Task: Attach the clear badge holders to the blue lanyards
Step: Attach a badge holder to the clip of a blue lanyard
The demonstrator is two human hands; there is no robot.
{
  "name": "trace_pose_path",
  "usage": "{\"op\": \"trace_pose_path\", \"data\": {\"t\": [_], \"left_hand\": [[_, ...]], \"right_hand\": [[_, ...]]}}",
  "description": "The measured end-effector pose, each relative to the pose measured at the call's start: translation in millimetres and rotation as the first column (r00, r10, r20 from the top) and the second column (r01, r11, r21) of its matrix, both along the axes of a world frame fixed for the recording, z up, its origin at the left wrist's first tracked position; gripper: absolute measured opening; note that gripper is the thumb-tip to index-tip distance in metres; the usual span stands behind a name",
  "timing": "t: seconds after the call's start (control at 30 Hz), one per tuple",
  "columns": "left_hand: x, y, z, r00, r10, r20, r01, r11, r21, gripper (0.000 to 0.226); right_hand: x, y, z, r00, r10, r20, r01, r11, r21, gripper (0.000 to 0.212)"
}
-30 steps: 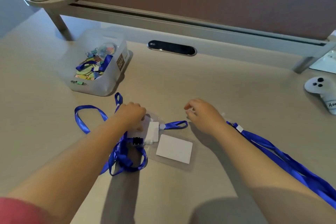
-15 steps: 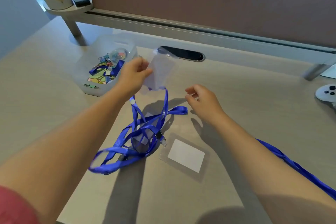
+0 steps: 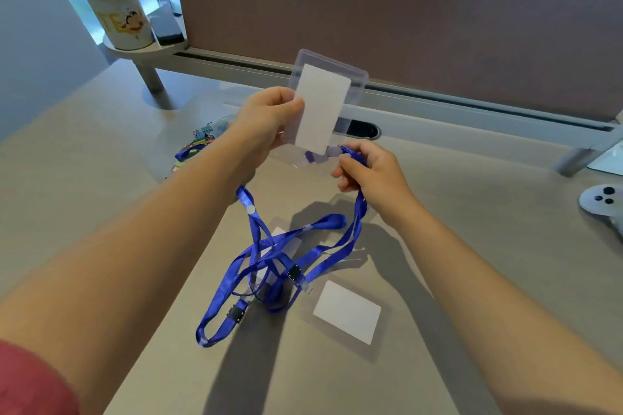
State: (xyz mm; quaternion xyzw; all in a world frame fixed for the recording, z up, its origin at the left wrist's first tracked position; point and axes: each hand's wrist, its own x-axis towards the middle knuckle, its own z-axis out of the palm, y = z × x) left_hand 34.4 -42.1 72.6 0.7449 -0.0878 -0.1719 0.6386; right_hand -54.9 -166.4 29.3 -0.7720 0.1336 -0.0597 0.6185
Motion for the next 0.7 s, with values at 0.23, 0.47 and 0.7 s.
{"op": "trace_pose_path", "data": {"t": [0.23,0.47,0.7], "left_hand": [[13.1,4.6,2.0,0.921,0.224,-0.319,-0.316,0.908,-0.276,0.025],[13.4,3.9,2.7,0.884,0.235,-0.405,-0.399,0.831,-0.388,0.010],[13.4,5.9,-4.9,0.884,0.258,-0.390,-0.407,0.836,-0.368,0.024]], "right_hand": [[-3.4,-8.6,0.5,0.979,0.095,-0.182,-0.095,0.995,0.009,0.029],[-4.8,-4.3,-1.6,0.936,0.261,-0.234,-0.242,0.964,0.106,0.024],[-3.3,-2.6,2.1,0.977,0.170,-0.129,-0.158,0.983,0.099,0.017]]}}
